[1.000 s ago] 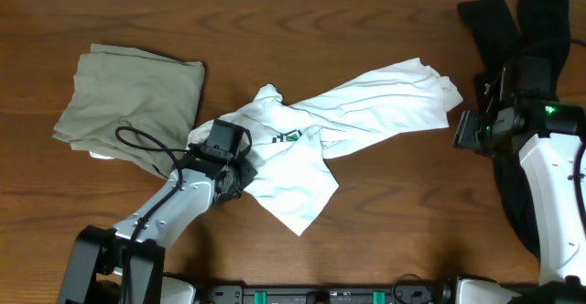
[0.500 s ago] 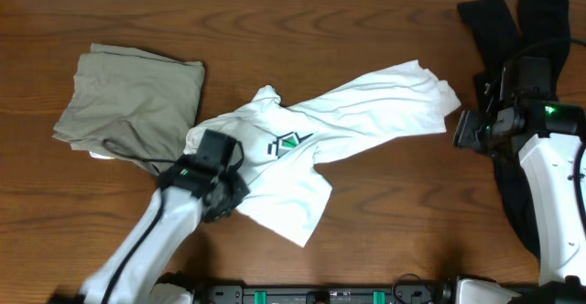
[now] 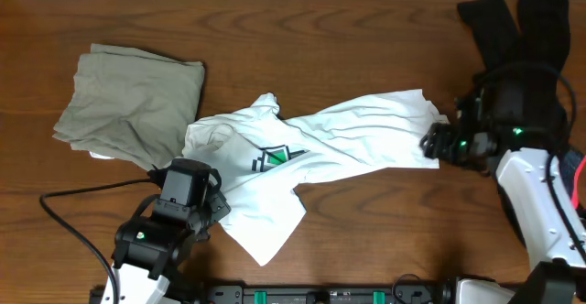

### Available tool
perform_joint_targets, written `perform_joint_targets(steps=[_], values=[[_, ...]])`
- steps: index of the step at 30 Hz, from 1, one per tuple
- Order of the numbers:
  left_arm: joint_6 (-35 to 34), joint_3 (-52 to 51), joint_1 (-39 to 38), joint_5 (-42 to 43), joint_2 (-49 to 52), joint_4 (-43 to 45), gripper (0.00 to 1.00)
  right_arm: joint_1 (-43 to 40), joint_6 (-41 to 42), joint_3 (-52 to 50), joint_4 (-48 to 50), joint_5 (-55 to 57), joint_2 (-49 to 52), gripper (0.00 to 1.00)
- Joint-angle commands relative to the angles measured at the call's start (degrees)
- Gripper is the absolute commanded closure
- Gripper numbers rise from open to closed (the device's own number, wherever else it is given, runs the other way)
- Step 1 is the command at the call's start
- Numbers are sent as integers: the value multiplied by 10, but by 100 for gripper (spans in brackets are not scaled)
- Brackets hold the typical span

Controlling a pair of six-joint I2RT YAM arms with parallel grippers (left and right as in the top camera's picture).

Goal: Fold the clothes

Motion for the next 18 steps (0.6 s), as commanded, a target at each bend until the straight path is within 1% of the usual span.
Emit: perform_joint_targets(steps=[1,7,18], values=[[8,-1,3,-17,7,-3,94,9,-10,-34,23,-23,-6,30],[8,-1,3,-17,20,-3,93,9,-8,-86,85,-18,-4,28],[8,-1,3,-17,35,-3,94,9,-8,-116,126,43,-2,25]])
